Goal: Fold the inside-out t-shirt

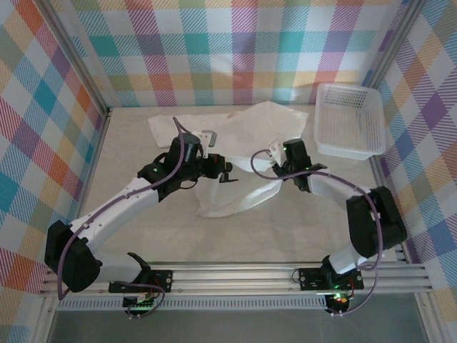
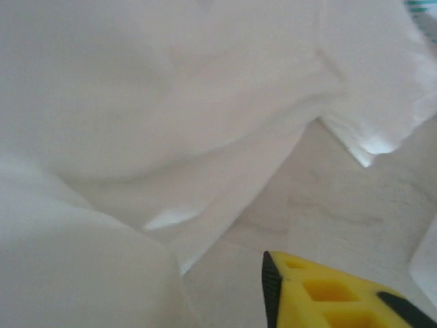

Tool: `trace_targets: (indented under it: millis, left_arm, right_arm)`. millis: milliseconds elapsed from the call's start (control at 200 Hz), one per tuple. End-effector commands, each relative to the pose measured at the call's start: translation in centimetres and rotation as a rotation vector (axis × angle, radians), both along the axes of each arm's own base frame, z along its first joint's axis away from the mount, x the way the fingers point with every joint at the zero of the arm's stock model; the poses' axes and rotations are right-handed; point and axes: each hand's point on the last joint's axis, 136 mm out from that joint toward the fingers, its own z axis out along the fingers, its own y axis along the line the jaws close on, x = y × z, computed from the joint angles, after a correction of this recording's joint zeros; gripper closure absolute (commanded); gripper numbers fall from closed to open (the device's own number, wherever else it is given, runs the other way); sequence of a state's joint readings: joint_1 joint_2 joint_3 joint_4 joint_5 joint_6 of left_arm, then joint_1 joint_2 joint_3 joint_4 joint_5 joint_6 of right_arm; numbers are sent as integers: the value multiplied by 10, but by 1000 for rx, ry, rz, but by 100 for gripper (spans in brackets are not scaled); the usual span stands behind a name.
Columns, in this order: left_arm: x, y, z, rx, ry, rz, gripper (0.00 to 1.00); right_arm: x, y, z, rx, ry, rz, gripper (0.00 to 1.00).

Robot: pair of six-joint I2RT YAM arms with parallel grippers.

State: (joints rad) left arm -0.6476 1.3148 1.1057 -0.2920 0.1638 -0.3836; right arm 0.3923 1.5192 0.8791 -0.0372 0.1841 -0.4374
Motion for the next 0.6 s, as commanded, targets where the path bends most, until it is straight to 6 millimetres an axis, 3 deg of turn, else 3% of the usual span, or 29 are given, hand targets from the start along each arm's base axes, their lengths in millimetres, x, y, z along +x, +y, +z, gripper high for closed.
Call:
trace_targets:
  millis: [0, 55, 150, 295, 390, 495, 595]
  left_arm:
    - [-10, -8, 1, -42, 107, -4, 100]
    - [-5, -14, 11, -63, 92, -6, 100]
    - [7, -17, 20, -48, 79, 19, 100]
    - [13, -32, 43, -114, 44, -24, 100]
    - [14, -32, 50, -132, 29, -21, 100]
    - [16, -20, 54, -90, 15, 32, 100]
    - [11, -21, 66, -117, 8, 11, 100]
  right_arm:
    - [-39, 64, 77, 414, 29, 197, 41]
    - [-81, 98, 107, 656, 115, 380, 31]
    - [-125, 130, 125, 785, 162, 452, 33]
    - [-150, 172, 135, 749, -10, 517, 64]
    - [-139, 194, 126, 708, -132, 516, 85]
    - [-98, 193, 82, 418, -343, 497, 100]
    - [-48, 180, 50, 120, -558, 477, 100]
